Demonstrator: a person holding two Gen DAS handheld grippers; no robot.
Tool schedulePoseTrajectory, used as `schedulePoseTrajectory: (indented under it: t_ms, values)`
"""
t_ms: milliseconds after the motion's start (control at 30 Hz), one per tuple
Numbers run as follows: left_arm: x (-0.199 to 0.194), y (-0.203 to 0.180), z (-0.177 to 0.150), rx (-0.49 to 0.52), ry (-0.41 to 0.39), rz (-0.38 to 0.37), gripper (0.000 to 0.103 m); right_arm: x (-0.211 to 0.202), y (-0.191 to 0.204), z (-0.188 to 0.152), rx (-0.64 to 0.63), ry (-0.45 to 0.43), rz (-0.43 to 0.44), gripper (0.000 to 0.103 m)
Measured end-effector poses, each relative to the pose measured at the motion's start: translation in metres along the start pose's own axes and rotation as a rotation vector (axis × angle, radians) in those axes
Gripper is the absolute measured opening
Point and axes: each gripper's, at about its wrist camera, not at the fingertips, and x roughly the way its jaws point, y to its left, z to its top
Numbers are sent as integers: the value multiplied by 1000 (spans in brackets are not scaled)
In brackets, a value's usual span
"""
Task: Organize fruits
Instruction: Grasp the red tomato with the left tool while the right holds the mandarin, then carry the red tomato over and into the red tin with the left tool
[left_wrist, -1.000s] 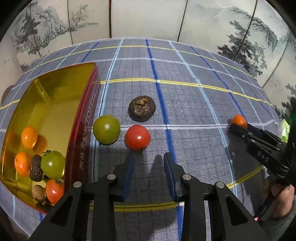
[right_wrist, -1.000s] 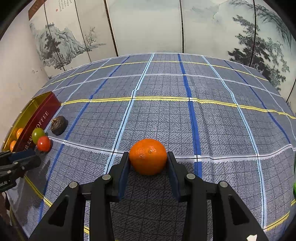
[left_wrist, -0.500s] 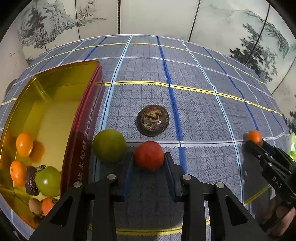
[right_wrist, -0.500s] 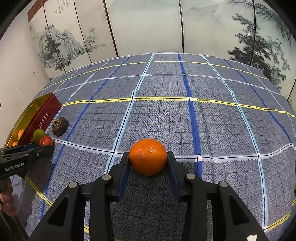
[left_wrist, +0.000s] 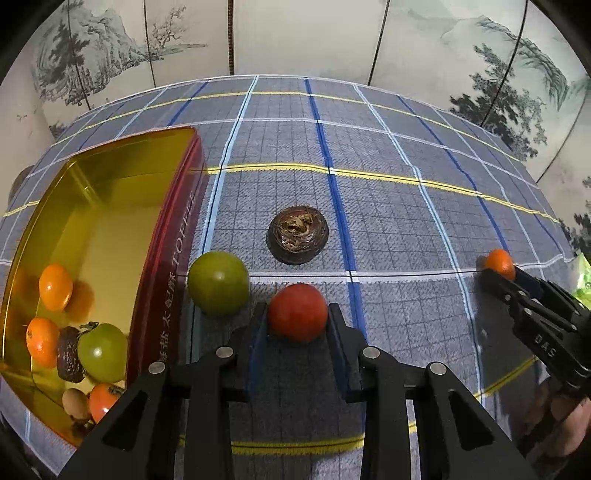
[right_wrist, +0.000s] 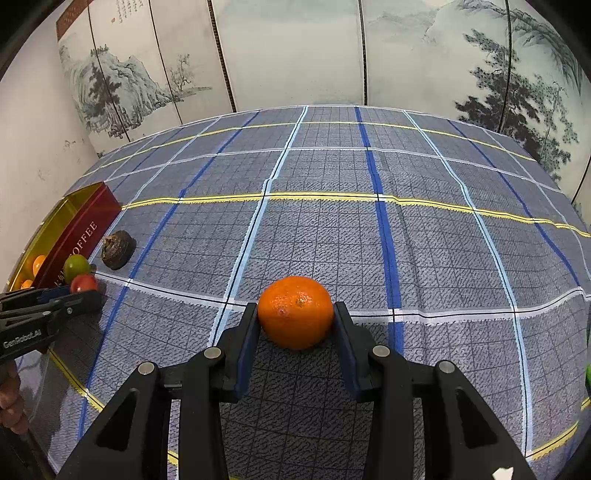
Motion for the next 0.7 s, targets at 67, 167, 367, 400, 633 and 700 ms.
schedulePoseTrajectory:
  t_ms: [67,167,367,400,633,700]
  values:
    - [-4,0,-2,4,-5,0,32,0,1,0,-2,0,-3,38]
    - [-10,1,-6,4,-11,-3,32,0,2,0,-5,1,-7,38]
    - [-22,7,-13,2,-19,-3,32,0,3,0,-9,2,-13,38]
    - [-26,9,-15,3,-29,0,32,0,3,0,-10,2,-14,38]
    - [-51,13,-18,31,-105,23,32,1,4,0,-14,3,-19,38]
    - [-55,15,-18,31,-116,29,32,1,4,0,-18,3,-24,38]
